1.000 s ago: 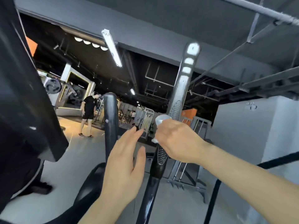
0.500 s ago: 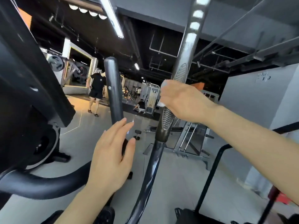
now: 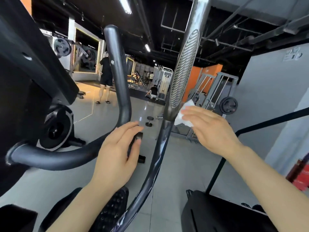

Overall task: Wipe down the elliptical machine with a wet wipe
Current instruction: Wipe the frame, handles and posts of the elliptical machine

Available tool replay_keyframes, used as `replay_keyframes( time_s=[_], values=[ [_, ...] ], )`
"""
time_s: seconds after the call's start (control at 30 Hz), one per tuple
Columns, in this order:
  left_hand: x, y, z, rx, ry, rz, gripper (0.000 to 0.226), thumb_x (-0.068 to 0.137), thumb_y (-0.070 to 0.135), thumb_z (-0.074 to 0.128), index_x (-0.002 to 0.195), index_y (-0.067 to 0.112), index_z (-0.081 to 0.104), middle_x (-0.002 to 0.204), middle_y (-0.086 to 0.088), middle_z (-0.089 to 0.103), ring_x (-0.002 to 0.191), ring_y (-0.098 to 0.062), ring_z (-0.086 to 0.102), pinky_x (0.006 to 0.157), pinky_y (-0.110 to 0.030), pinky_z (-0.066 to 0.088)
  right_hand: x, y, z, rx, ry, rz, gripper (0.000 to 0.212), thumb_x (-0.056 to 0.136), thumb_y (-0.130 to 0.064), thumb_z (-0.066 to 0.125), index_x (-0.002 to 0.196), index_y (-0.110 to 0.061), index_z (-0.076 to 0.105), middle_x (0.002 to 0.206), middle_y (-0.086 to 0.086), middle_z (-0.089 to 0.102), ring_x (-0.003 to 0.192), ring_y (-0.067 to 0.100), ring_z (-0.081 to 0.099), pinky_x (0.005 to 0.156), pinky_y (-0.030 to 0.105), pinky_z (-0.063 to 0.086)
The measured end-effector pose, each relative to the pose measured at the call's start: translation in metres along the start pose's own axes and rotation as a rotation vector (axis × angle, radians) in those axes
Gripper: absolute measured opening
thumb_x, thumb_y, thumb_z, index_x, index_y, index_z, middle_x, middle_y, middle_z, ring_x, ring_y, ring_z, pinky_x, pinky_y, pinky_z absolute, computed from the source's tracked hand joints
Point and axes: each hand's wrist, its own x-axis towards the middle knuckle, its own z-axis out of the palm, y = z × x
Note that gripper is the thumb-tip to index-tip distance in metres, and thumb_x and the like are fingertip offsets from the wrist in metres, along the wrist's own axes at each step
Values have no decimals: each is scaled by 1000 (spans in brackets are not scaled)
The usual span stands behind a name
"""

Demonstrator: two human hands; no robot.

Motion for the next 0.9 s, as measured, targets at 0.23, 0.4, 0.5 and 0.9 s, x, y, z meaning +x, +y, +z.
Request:
replay_keyframes(
  time_s=[0.23,0.4,0.5,0.9],
  values=[
    [-32,63,16,-418,-84,-178,35,90,39,58,125,35,59,128,21,60,124,-1,51,96,-9,38,-25,-85,-38,1007,-10,598,33,100,-38,42,76,-44,64,79,-31,64,76,-11,57,67,10,37],
    [-70,76,21,-657,-8,-549,11,92,25,64,91,21,75,92,-4,75,87,-12,70,74,-20,52,-66,-127,-5,1221,-287,561,62,83,-66,29,97,-14,61,78,4,61,70,14,52,66,28,41],
    [-92,79,23,-700,203,-823,17,77,28,75,68,15,68,74,-17,69,68,-25,65,60,-31,50,-78,-144,10,1398,-301,616,59,78,-65,45,99,-12,59,84,15,59,74,25,53,64,34,45],
    [-170,127,-29,-269,604,-984,26,81,27,62,79,1,62,63,6,65,59,-1,59,55,-11,44,-75,-229,34,1883,-521,401,43,79,-55,59,69,-13,54,61,-8,44,61,6,40,58,26,33]
  ],
)
